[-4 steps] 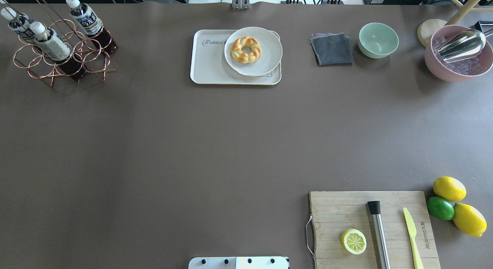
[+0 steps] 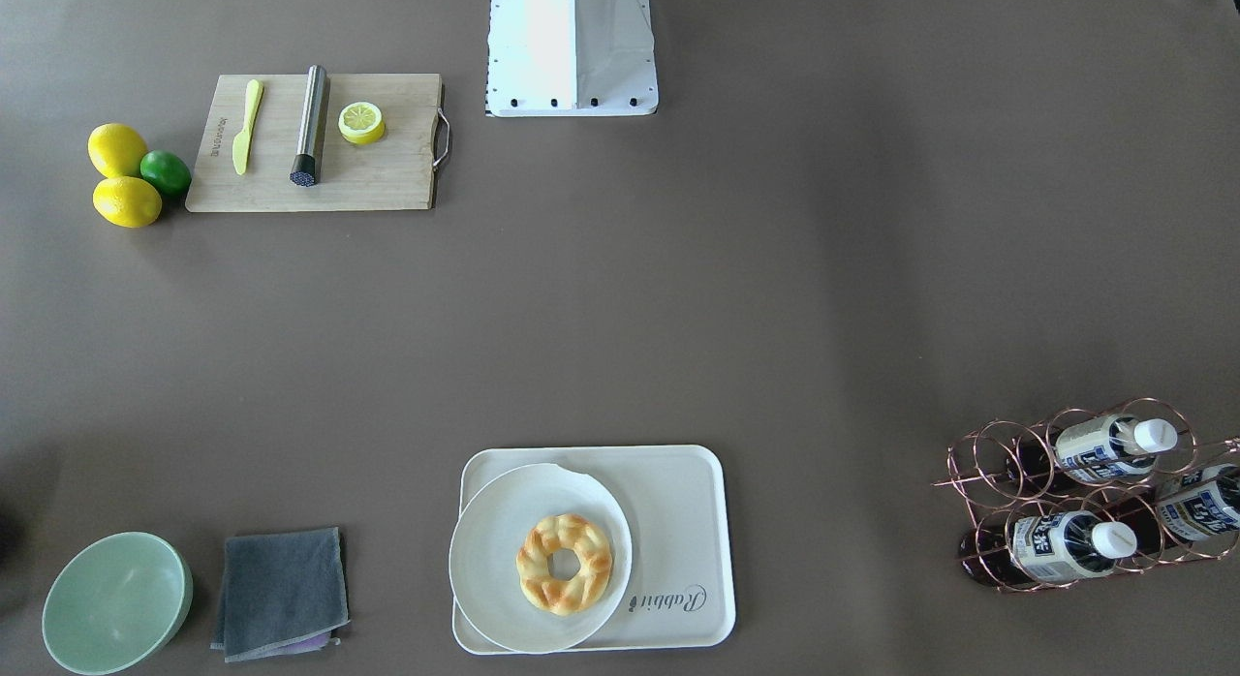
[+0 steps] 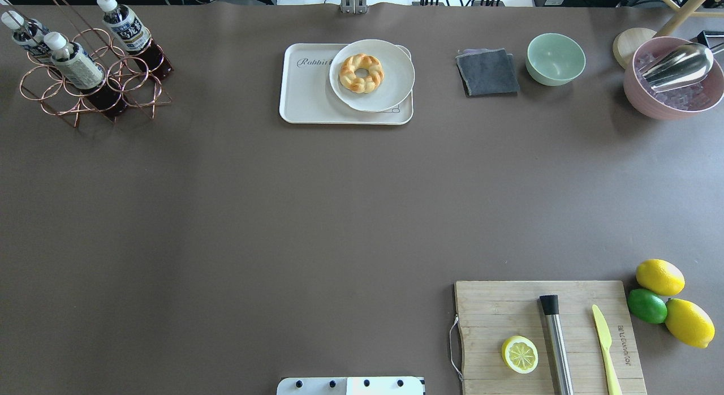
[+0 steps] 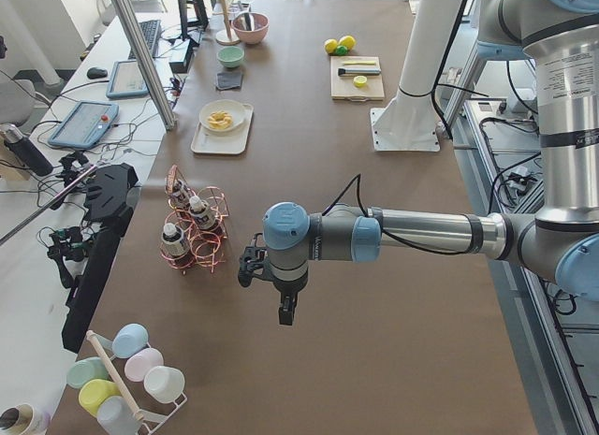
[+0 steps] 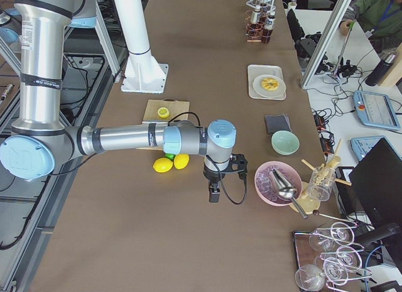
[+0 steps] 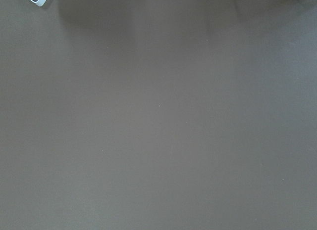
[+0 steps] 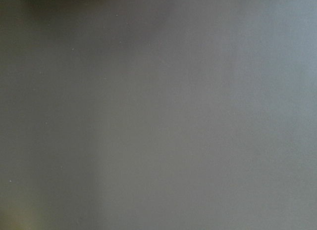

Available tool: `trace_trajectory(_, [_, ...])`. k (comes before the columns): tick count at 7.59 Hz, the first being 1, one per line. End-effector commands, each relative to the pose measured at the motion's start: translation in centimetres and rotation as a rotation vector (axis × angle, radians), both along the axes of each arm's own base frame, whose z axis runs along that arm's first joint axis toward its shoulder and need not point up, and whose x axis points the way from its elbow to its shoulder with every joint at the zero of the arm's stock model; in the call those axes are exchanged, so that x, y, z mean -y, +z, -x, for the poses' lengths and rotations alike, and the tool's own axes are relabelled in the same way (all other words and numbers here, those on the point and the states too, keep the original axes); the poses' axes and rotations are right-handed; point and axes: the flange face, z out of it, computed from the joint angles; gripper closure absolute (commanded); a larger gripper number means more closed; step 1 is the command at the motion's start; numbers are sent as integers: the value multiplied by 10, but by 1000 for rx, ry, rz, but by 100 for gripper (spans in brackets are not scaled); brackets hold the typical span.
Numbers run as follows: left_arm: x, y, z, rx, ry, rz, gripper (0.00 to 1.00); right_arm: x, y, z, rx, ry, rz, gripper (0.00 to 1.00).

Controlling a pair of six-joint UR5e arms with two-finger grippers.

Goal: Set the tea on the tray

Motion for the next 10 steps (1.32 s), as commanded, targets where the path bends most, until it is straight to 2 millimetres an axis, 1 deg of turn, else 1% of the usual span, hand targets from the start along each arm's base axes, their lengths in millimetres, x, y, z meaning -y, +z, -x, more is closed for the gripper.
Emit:
trace_trajectory(1, [3,-4,0,1,0,-9,3,0,-1,0,1,0,-2,0])
trace_trajectory(3, [4,-10,0,-2,0,-25,3,0,-2,0,1,0,-3,0])
trace_trajectory(5, [4,-22,0,-2,-3,-44,3,0,-1,0,1,-1,-3,0])
trace_trajectory(6, [5,-23,0,-2,-3,-46,3,0,-1,0,1,-1,-3,0])
trace_trajectory(7, [13,-31,-1,-5,-5,-78,3,0,-2,0,1,-1,-6,0])
trace_trajectory(8, [26,-40,-1,-10,-7,-149,3,0,-2,0,1,-1,-6,0])
trace_trajectory(9, [23,-31,-1,-13,-3,-136,3,0,-2,0,1,-1,-6,0])
trace_trajectory(10, [24,-34,-1,-12,2,-153,3,0,-2,0,1,-1,-6,0])
